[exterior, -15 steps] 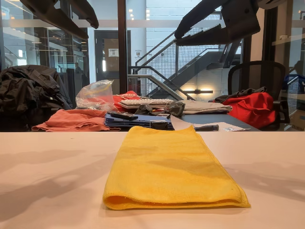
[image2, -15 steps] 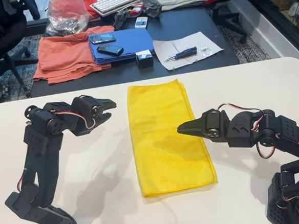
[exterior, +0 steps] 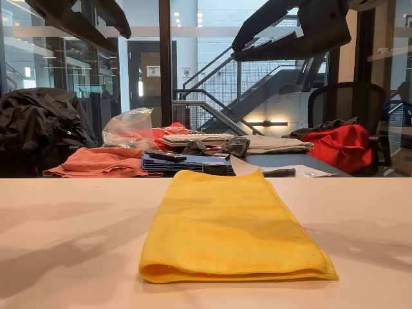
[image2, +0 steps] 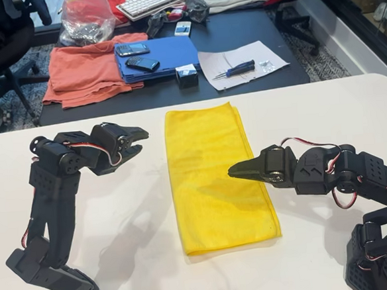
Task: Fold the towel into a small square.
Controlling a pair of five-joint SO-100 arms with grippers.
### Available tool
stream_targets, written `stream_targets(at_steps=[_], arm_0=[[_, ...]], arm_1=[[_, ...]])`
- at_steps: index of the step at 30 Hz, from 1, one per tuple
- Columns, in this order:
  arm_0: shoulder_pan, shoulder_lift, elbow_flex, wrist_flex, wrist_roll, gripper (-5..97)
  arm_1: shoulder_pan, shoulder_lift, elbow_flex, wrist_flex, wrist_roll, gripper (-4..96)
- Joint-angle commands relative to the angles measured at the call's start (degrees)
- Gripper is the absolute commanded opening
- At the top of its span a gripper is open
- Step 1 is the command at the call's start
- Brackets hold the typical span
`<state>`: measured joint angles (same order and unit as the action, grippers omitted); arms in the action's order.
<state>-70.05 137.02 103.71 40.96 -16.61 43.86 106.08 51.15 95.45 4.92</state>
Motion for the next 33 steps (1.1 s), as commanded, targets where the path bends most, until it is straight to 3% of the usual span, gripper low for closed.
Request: stream_targets(at_steps=[1, 33], arm_0=[[-0.2, 0.4, -0.3, -1.8, 0.1, 0], [0.0, 0.5, 0.9, -4.5, -0.4, 0]], arm_1=[[-0.3, 1.1, -0.4, -0.1, 0.2, 11.6], [-0.4, 2.7, -0.3, -0.1, 0.2, 11.7]])
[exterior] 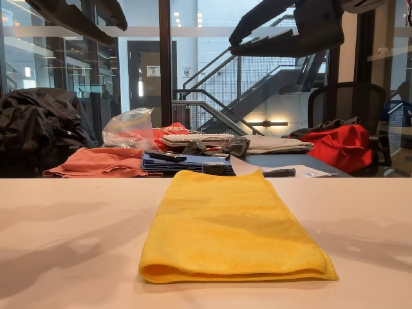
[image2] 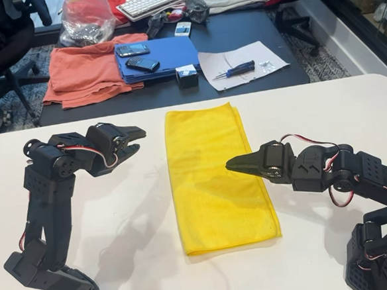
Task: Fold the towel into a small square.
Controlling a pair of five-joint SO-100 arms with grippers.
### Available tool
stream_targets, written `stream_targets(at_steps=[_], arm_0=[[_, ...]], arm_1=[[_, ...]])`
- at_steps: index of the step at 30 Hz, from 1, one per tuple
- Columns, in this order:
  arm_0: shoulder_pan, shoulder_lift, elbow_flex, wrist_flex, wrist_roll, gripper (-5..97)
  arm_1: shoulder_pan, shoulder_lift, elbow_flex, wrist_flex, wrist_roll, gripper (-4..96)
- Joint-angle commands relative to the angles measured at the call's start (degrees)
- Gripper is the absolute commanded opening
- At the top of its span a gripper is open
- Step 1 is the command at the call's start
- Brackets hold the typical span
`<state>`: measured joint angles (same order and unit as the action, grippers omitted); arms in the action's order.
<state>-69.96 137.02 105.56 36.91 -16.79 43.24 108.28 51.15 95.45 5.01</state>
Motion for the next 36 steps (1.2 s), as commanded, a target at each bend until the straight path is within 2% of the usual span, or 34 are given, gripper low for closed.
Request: stream_targets(at_steps=[1, 12, 21, 29, 36], arm_0=[[-0.1, 0.5, -1.0, -0.4, -0.2, 0], [0.0, 0.5, -1.4, -0.4, -0.1, 0], [4.0, 1.2, -0.7, -0.5, 0.5, 0], [4.7, 1.2, -1.2, -0.2, 0.5, 0], [12.5, 0.8, 1.7, 5.5, -0.4, 0]], arm_1=[[0.3, 0.5, -0.3, -0.1, 0.1, 11.7], [0.2, -0.7, -0.4, -0.1, 0.0, 11.7], [0.1, -0.7, -1.1, -0.4, 0.9, 10.9], [-10.2, 4.4, -1.1, -0.9, 0.8, 10.9], [-12.9, 7.6, -0.9, -0.9, 0.9, 10.9]])
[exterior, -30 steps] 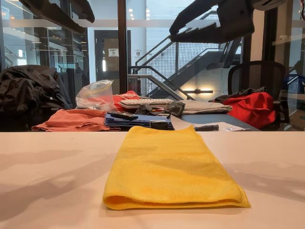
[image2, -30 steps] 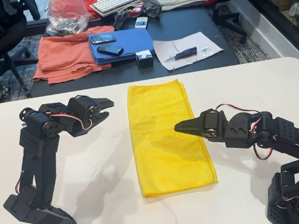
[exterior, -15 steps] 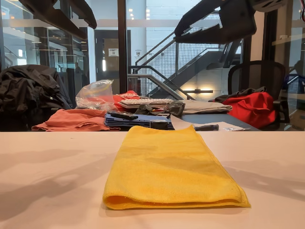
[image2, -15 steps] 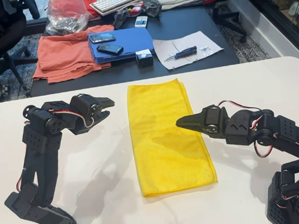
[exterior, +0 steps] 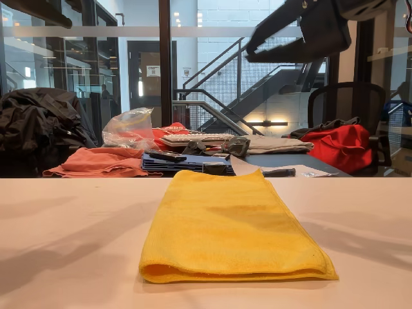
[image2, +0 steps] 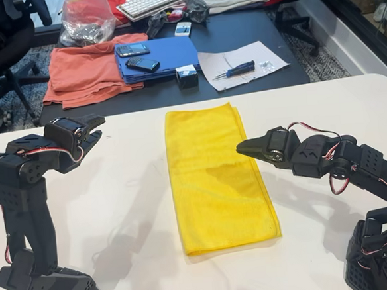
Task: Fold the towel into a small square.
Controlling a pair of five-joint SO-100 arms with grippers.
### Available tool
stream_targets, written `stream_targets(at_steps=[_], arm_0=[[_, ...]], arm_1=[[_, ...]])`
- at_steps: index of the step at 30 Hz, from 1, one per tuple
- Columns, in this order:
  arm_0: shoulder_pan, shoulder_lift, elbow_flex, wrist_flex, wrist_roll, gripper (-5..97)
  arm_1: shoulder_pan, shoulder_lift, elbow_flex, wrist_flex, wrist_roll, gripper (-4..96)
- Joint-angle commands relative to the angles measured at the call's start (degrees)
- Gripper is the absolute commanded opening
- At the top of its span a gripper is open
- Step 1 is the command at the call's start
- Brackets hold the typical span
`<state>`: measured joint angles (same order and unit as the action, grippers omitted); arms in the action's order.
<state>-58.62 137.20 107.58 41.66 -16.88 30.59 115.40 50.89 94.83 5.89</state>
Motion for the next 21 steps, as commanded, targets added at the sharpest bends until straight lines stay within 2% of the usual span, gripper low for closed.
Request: stream_targets(at_steps=[1, 7, 11, 15, 18, 21], arm_0=[[1.9, 0.4, -0.3, 3.2, -0.4, 0], [6.3, 0.4, -0.3, 15.6, 0.4, 0], [5.7, 0.3, -0.2, 27.2, -0.4, 0], [1.9, -0.2, 0.9, 39.6, -3.9, 4], [-1.1, -4.6, 3.3, 40.6, -5.9, 10], [-2.3, -13.3, 6.3, 34.3, -6.9, 14]], arm_1=[[-0.3, 0.1, -0.4, -0.3, 0.0, 11.4], [-0.9, -3.7, 0.1, 0.7, 3.5, 10.8], [-0.4, -8.3, 4.2, 2.6, 4.9, 10.3], [-0.9, -8.0, 6.8, 2.7, 5.0, 8.1], [-0.9, -6.7, 6.1, 2.7, 5.0, 7.8], [-0.4, -5.4, 5.7, 2.7, 5.0, 7.8]])
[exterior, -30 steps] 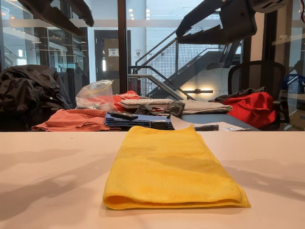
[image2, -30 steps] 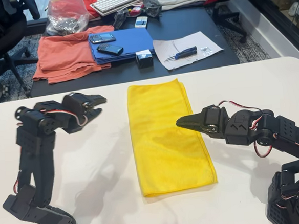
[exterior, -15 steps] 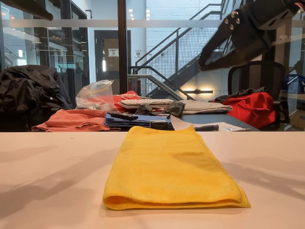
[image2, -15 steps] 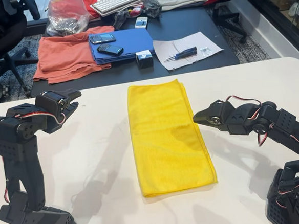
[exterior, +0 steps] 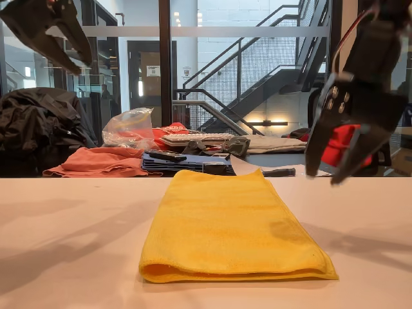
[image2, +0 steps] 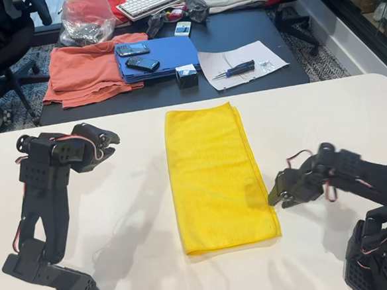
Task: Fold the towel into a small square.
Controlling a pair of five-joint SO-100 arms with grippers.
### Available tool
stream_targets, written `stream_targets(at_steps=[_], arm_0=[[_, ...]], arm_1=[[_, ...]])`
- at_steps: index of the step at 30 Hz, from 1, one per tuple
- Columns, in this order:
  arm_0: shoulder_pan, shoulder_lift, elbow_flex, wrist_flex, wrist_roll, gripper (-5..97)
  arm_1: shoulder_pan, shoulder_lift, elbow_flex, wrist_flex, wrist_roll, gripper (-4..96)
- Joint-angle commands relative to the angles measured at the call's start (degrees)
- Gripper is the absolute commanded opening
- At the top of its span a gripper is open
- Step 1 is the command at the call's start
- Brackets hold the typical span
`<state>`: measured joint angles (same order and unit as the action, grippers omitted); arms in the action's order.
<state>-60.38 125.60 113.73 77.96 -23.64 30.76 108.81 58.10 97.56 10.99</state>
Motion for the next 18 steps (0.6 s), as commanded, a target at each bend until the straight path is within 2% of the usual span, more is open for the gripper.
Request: stream_targets(at_steps=[1, 5, 18], arm_0=[[-0.6, -4.1, 0.4, -5.4, 0.1, 15], [0.3, -12.8, -0.2, -13.6, -0.4, 16], [3.0, -20.4, 2.8, -6.6, -0.4, 16]], arm_1=[[-0.6, 1.4, -1.5, 0.0, -0.1, 7.9], [-1.1, 3.2, -0.8, 0.3, -0.1, 8.3], [-1.1, 4.7, -1.0, 0.0, -0.1, 14.8]])
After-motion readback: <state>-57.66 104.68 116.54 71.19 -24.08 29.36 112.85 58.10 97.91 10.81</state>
